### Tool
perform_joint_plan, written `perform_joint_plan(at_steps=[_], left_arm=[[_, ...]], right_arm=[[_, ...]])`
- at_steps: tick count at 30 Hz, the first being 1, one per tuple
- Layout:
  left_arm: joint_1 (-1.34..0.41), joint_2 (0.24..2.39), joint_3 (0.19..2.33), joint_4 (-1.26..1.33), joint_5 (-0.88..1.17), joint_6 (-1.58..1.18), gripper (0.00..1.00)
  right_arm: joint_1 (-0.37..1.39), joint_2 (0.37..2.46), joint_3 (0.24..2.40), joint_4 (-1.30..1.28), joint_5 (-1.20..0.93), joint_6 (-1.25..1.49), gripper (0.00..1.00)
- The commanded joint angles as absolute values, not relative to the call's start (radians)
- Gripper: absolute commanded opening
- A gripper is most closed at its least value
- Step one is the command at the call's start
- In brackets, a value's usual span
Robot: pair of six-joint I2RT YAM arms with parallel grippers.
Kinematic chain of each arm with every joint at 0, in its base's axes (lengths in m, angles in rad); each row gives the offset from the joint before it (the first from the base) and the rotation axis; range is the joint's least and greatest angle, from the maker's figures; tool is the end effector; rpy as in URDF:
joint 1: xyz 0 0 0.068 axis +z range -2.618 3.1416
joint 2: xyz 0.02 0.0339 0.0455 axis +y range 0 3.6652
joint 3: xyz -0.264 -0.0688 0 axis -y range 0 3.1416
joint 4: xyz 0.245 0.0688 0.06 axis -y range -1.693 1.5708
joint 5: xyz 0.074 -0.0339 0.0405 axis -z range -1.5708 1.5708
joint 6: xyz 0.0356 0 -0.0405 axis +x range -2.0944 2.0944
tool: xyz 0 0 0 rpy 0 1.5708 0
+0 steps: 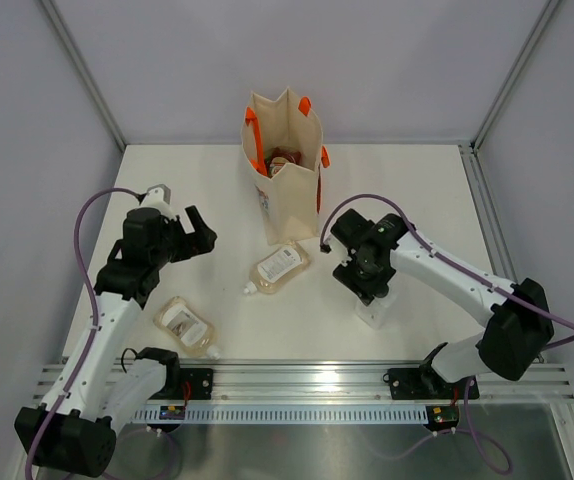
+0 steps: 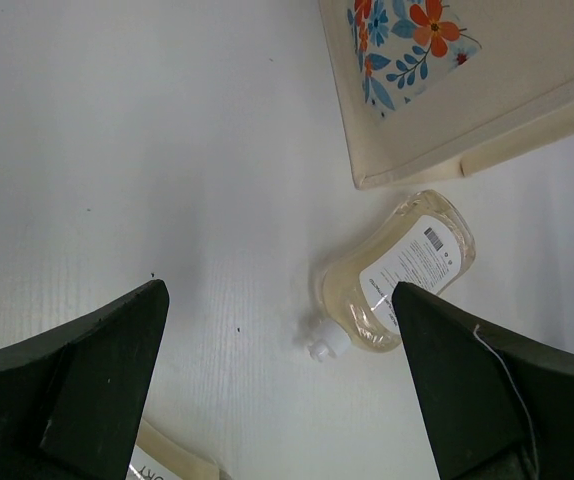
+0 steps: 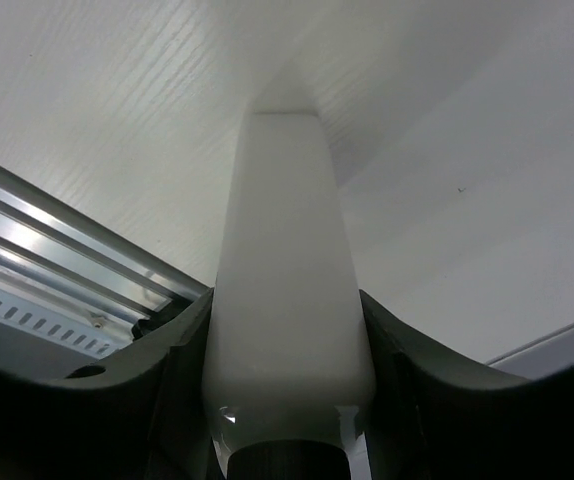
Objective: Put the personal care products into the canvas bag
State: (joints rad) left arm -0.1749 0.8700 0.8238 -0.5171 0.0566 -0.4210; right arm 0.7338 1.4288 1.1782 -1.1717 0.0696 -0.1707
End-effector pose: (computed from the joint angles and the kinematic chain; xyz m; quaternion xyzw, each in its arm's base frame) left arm 0.1866 -0.0350 0.3054 -0.0939 0.8705 -0.1653 0.4540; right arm 0.1881 0.1663 0.2639 -0.4332 0.8976 -0.0127 0.0809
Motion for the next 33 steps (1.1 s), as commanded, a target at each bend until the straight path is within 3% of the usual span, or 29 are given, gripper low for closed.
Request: perform_joint_plan(at_steps=[1,9,18,33], left_arm=[[-0.17,0.842,0.824,-0.482,0.06,-0.428,0.99],[-0.17,0.831,0.819,-0.483,0.077,-0.425,0.99],[-0.17,0.83,0.804,-0.446,0.123,-0.417,0.99],[-0.17,0.821,0.787,-0.422,0.164,-0.407,0.99]], right_arm=[[0.721,1.451,1.258,-1.212,-0.04,-0.187,0.0],[0.529,1.506,1.357,-1.249,-0.406,-0.334,0.0],[0.449,1.543,1.411,-1.155,-0.697,-0.273,0.0],[0.393,1.62,1.688,-1.075,-0.988,-0.15,0.0]])
